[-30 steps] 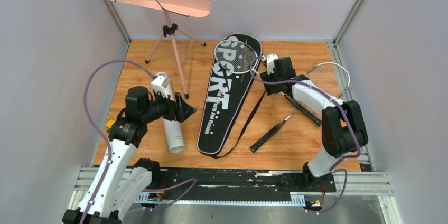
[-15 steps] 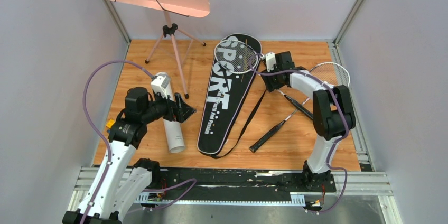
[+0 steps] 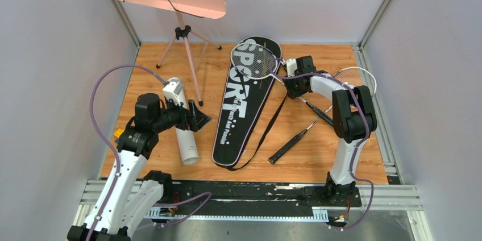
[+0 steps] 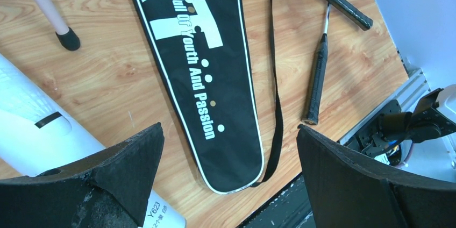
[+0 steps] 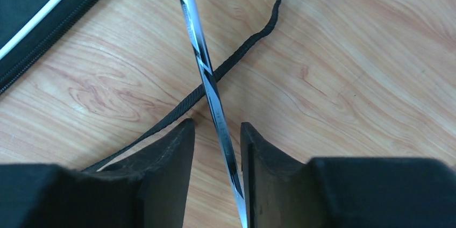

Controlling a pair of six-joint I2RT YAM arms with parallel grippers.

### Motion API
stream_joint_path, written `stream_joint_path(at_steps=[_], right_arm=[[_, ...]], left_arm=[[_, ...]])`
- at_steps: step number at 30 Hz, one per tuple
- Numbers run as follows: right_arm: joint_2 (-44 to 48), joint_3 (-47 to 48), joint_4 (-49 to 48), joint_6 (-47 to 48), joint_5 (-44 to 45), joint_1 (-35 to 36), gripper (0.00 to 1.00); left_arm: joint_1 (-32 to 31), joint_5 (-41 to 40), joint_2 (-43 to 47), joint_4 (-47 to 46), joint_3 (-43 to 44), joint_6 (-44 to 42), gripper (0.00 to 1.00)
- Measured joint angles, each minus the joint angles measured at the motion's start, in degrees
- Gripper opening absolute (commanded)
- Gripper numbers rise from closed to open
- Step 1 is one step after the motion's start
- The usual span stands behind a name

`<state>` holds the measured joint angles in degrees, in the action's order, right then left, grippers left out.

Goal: Pack up the badminton gear

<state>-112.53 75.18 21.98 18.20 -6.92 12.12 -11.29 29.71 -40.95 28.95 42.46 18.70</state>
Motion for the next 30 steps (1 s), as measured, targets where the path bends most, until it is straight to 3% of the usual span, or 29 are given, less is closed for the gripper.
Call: stream_joint_path(at_steps=[5,9,18,23,30], right_arm=[[0.1,0.0,0.3,0.1,-1.2,0.0,0.09],[2.0,-0.3,1.7,-0.9,-3.7,0.0,0.01],[12.2,-2.0,3.4,-9.2,-8.5,0.0,0.0],[15.2,-2.8,5.2,-21.2,-9.2,0.0,0.0],[22.1,-13.5,5.1,-35.4,-8.2,0.1,0.0]], left_arm=[[0.0,0.0,-0.6,0.0,0.0,0.0,1.0],[0.0,0.0,-0.7,0.0,0.0,0.0,1.0],[0.0,0.0,-1.1,0.0,0.0,0.0,1.0],[0.0,-0.3,-1.4,0.0,0.0,0.0,1.0],[0.0,-1.2,-1.7,0.2,0.0,0.0,1.0]])
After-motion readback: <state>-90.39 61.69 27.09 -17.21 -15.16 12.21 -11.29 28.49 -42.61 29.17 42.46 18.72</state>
